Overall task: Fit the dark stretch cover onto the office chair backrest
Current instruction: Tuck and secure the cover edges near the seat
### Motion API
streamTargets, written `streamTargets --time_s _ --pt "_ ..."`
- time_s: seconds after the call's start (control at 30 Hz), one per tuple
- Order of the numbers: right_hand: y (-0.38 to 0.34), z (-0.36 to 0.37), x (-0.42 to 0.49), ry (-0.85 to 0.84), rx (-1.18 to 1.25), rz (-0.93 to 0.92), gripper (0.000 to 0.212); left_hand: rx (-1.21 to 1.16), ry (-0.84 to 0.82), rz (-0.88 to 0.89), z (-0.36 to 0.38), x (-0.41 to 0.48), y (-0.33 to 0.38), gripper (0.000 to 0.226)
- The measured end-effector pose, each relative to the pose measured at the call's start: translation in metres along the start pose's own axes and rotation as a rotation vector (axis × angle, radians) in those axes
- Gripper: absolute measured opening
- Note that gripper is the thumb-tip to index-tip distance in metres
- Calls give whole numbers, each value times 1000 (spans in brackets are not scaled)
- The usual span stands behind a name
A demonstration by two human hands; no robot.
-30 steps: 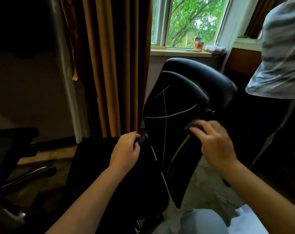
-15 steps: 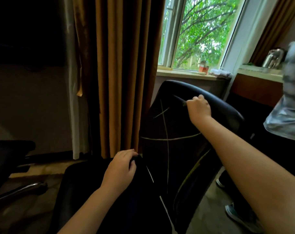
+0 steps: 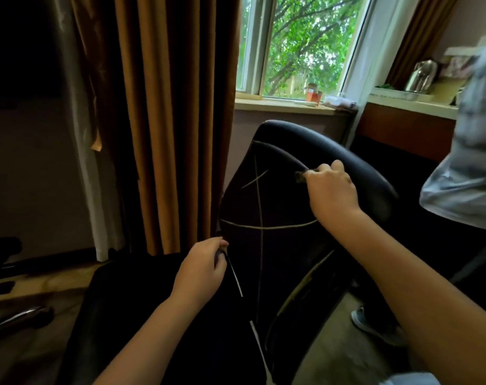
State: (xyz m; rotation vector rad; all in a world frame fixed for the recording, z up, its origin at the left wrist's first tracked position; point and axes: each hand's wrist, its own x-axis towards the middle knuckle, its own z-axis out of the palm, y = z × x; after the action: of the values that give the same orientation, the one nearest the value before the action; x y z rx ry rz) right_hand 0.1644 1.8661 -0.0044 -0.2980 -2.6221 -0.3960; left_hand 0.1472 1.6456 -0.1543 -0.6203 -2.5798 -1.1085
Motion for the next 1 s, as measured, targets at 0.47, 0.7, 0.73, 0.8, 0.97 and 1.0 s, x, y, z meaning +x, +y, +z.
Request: streamTargets --time_s 0.47,0.7,0.73,0.8,0.97,1.0 --pt "-1 -7 -118 316 -99 -288 7 -65 -74 61 -5 -37 14 32" --pt "13 5 -133 404 41 -439 25 -99 -91 62 -3 -35 19 32" --pt "17 3 -128 454 84 -369 25 -104 -96 66 -1 -35 21 32" --pt "21 8 -124 506 146 -207 25 -114 -106 61 5 -35 22 32" --pt "-20 80 -153 518 150 -289 31 -112 -149 21 27 -42 13 32" --pt "-32 99 -162 506 159 -329 29 -109 -161 9 33 -44 8 33"
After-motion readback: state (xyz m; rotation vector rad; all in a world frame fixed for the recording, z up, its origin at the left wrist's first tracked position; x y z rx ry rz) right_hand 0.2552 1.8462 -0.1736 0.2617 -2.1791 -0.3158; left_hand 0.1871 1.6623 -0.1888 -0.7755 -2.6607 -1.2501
